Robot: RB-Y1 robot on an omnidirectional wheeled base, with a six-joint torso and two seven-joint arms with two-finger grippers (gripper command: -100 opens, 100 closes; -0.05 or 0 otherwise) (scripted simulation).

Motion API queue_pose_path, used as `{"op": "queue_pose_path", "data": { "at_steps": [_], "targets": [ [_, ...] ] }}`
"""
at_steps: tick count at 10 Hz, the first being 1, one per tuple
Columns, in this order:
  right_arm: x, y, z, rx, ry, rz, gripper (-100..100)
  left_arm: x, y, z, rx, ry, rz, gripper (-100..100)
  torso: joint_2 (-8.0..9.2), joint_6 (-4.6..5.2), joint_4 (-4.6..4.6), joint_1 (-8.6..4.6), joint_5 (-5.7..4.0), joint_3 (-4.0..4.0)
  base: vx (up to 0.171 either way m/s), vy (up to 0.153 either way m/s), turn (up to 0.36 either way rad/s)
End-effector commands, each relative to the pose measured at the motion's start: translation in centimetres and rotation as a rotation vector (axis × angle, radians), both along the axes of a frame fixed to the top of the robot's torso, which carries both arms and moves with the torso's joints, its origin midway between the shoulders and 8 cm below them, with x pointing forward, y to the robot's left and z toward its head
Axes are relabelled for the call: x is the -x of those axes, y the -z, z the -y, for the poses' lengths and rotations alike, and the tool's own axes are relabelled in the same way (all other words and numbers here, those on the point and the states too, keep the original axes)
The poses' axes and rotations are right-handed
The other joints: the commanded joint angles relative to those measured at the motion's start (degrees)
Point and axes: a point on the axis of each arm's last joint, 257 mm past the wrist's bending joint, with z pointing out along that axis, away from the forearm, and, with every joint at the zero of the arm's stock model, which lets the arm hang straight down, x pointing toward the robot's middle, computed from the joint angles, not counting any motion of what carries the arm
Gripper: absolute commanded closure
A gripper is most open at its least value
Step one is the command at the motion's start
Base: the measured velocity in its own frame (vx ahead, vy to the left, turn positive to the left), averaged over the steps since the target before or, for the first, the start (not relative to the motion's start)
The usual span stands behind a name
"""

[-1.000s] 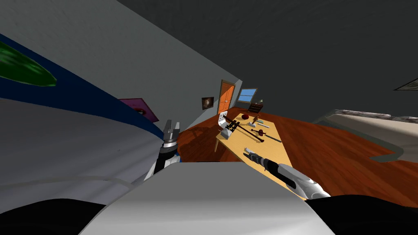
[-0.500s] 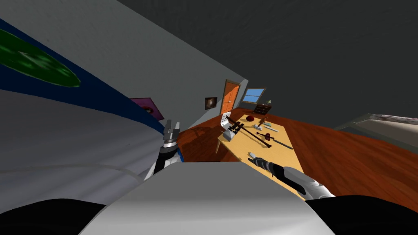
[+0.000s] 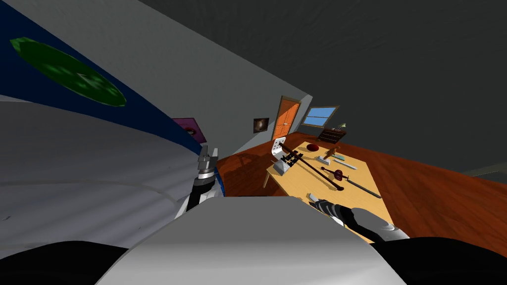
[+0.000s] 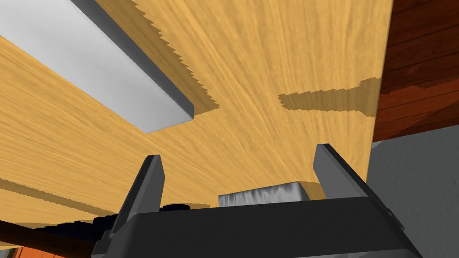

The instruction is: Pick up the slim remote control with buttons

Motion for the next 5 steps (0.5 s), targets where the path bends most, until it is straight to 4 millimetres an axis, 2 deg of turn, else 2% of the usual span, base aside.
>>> {"op": "queue_pose_path", "data": {
  "at_steps": [1, 3, 4, 5],
  "targets": [
    [1.2, 0.3, 0.9, 0.013, -0.003, -0.028, -100, 0.0, 0.0, 0.0, 0.0, 0.0, 0.0, 0, 0.0, 0.0, 0.0, 0.0, 0.0, 0.0, 0.019, -0.045, 0.117],
    [1.9, 0.4, 1.6, 0.021, 0.011, -0.039, -100, 0.0, 0.0, 0.0, 0.0, 0.0, 0.0, 0, 0.03, 0.08, 0.0, 0.06, 0.01, 0.02, 0.009, -0.011, -0.023],
    [3.6, 1.0, 2.2, 0.038, -0.006, -0.087, -100, 0.0, 0.0, 0.0, 0.0, 0.0, 0.0, 0, 0.06, 0.07, 0.01, 0.14, 0.02, 0.03, 0.008, -0.019, 0.23],
    [4.1, 1.1, 2.6, 0.044, 0.005, -0.095, -100, 0.0, 0.0, 0.0, 0.0, 0.0, 0.0, 0, 0.04, -0.01, 0.01, 0.09, 0.02, 0.02, 0.014, -0.037, 0.121]
  ]
}}
